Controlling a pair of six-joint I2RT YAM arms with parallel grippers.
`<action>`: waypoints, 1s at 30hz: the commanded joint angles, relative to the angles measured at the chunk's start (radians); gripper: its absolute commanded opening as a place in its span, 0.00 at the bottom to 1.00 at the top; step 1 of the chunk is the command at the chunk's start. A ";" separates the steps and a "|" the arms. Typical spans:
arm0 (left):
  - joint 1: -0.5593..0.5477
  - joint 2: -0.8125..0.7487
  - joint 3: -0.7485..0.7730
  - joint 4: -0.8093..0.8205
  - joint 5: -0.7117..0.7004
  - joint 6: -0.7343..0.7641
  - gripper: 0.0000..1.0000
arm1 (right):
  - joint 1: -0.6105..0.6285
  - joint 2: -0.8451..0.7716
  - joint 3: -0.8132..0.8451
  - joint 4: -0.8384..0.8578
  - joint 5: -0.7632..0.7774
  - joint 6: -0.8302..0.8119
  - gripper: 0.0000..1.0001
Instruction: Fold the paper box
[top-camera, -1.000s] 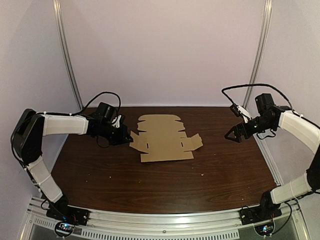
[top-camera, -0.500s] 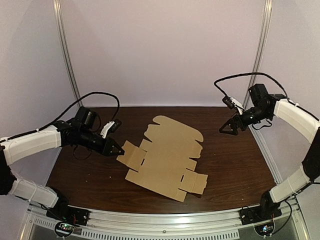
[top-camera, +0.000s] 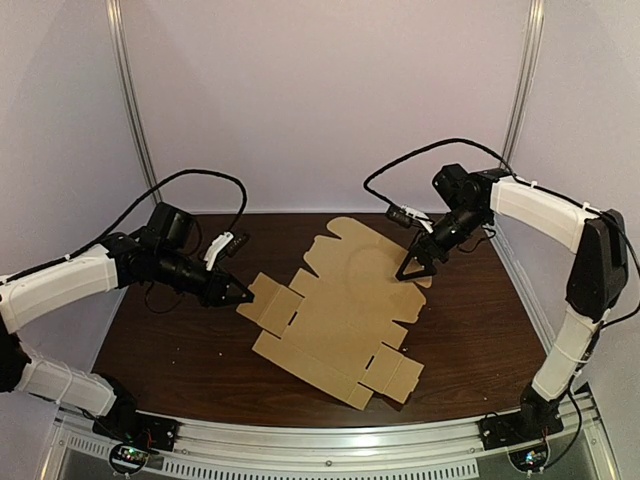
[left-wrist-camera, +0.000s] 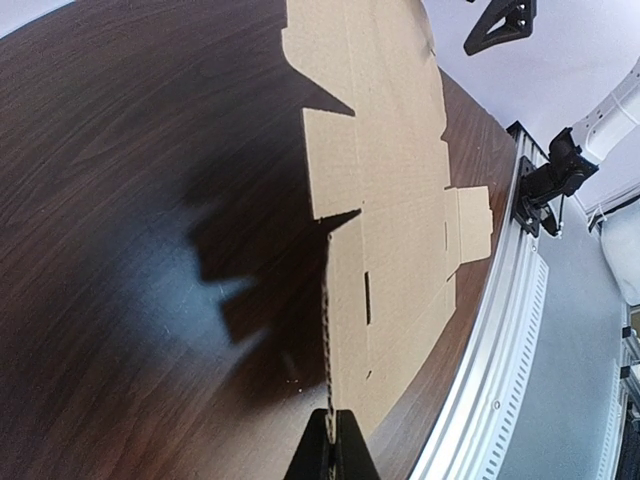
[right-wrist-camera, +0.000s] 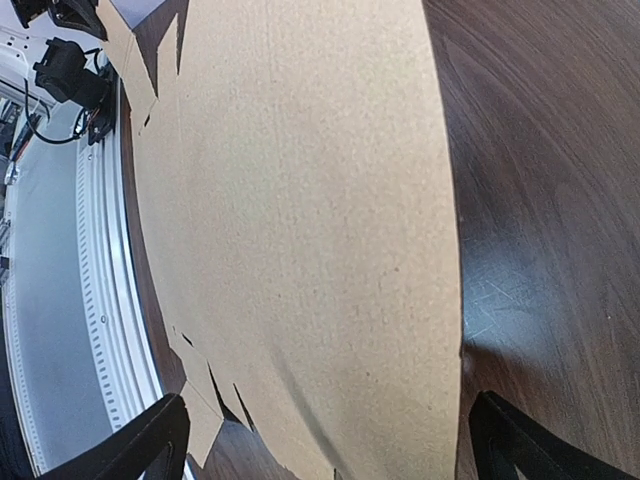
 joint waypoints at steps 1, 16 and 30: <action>-0.007 -0.011 0.019 -0.005 -0.011 0.056 0.00 | 0.002 0.038 0.052 -0.068 -0.032 -0.025 1.00; -0.007 0.033 0.046 0.014 -0.132 0.024 0.00 | 0.059 0.014 0.078 -0.171 -0.026 -0.040 0.13; -0.007 -0.106 -0.164 0.416 -0.476 -0.418 0.73 | -0.145 -0.107 -0.082 -0.066 -0.376 0.229 0.00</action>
